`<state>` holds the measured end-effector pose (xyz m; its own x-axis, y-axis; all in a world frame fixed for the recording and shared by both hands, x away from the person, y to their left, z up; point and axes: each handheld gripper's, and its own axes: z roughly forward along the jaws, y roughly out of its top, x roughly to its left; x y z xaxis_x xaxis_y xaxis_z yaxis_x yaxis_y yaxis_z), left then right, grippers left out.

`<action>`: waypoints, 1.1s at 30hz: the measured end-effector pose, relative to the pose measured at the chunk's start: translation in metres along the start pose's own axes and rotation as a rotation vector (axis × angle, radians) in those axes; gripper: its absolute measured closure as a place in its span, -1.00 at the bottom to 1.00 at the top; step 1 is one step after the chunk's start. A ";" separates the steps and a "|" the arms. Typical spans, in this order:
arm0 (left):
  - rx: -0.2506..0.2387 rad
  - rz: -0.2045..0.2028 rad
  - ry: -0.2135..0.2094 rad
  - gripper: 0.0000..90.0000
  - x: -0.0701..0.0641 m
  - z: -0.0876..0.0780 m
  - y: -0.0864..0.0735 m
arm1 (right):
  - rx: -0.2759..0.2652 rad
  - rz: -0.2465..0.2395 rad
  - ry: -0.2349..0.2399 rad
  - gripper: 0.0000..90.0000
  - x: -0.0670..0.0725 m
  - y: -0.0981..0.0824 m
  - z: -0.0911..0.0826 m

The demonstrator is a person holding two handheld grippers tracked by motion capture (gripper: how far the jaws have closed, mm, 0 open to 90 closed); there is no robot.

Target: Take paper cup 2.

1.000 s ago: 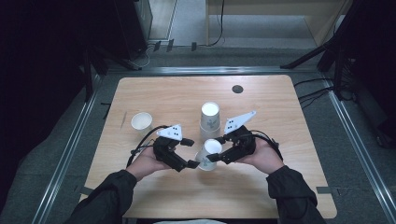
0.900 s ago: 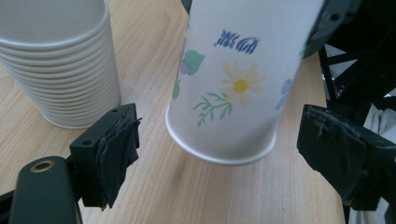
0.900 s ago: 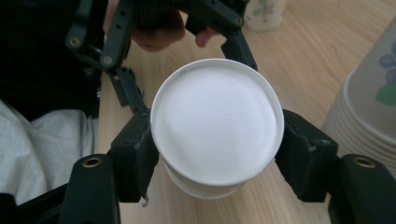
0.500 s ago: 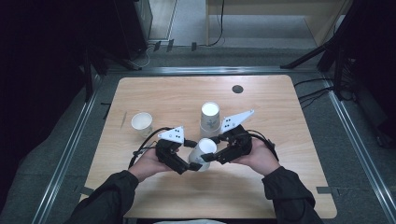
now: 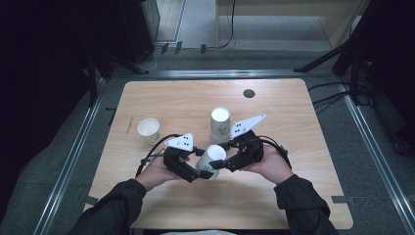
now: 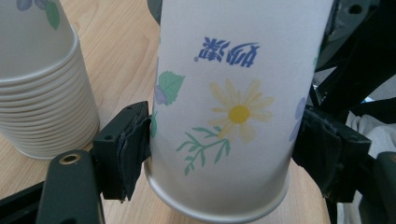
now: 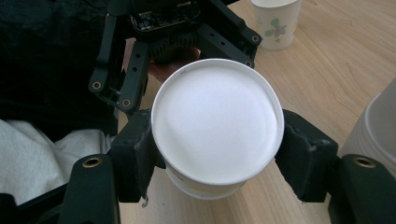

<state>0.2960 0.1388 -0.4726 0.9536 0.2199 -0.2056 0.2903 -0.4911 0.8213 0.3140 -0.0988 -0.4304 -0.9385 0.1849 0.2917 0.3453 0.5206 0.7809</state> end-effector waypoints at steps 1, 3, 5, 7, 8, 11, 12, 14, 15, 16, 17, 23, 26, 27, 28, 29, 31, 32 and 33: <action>0.001 0.002 0.000 -0.47 0.000 0.000 0.000 | -0.001 0.004 0.002 -0.23 -0.001 0.000 0.000; 0.002 0.006 0.000 -0.45 0.000 -0.001 0.000 | -0.003 0.011 0.005 -0.23 -0.002 -0.001 0.000; 0.002 0.012 0.000 -0.42 0.000 -0.001 0.000 | -0.002 0.017 0.005 -0.23 -0.002 -0.001 -0.001; 0.005 0.021 0.002 -0.38 -0.002 -0.002 0.000 | -0.002 0.010 0.007 -0.22 -0.002 -0.001 0.000; 0.009 0.024 0.002 -0.37 -0.002 -0.002 0.000 | 0.000 0.008 0.007 -0.22 -0.001 -0.001 0.000; 0.018 0.035 0.011 -0.34 -0.003 -0.001 0.000 | 0.004 -0.003 0.006 -0.22 -0.001 -0.002 0.001; 0.018 0.036 0.008 -0.34 -0.003 -0.001 0.000 | 0.002 -0.008 0.003 -0.22 -0.001 -0.002 0.001; 0.021 0.026 -0.005 -0.33 -0.002 -0.001 0.000 | -0.003 -0.010 0.011 -0.22 -0.001 -0.003 0.001; 0.021 0.026 -0.006 -0.33 -0.002 -0.001 0.000 | 0.000 -0.008 0.011 -0.22 -0.001 -0.003 0.001; 0.022 0.025 -0.009 -0.33 -0.002 -0.001 0.000 | 0.000 -0.012 0.011 -0.22 -0.001 -0.003 0.001; 0.023 0.025 -0.009 -0.33 -0.002 0.000 0.000 | -0.001 -0.017 0.012 -0.22 -0.001 -0.003 0.001; 0.023 0.007 -0.020 -0.33 -0.001 0.000 0.000 | -0.005 -0.050 -0.002 -0.29 0.000 -0.005 0.001; 0.027 0.010 -0.022 -0.33 0.000 -0.001 0.000 | 0.011 -0.057 -0.019 -0.37 0.000 -0.007 0.002; 0.029 0.009 -0.019 -0.33 0.000 -0.002 0.000 | 0.011 -0.060 -0.026 -0.39 -0.001 -0.008 0.001; 0.023 0.003 -0.020 -0.33 0.002 -0.004 0.001 | 0.010 -0.055 -0.029 -0.39 -0.001 -0.009 0.001; 0.020 -0.001 -0.025 -0.33 0.004 -0.006 0.001 | 0.006 -0.042 -0.034 -0.39 -0.001 -0.010 -0.001; 0.024 -0.005 -0.029 -0.33 0.007 -0.008 0.002 | 0.010 -0.028 -0.034 -0.39 -0.003 -0.013 -0.003; 0.029 -0.003 -0.023 -0.33 0.007 -0.009 0.003 | 0.012 -0.033 -0.042 -0.39 -0.003 -0.015 -0.004; 0.031 0.001 -0.019 -0.33 0.008 -0.010 0.004 | 0.021 -0.032 -0.049 -0.39 -0.003 -0.018 -0.005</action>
<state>0.3035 0.1471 -0.4659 0.9553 0.2036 -0.2145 0.2910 -0.5171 0.8050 0.3112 -0.1127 -0.4422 -0.9484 0.2082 0.2392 0.3156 0.5439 0.7776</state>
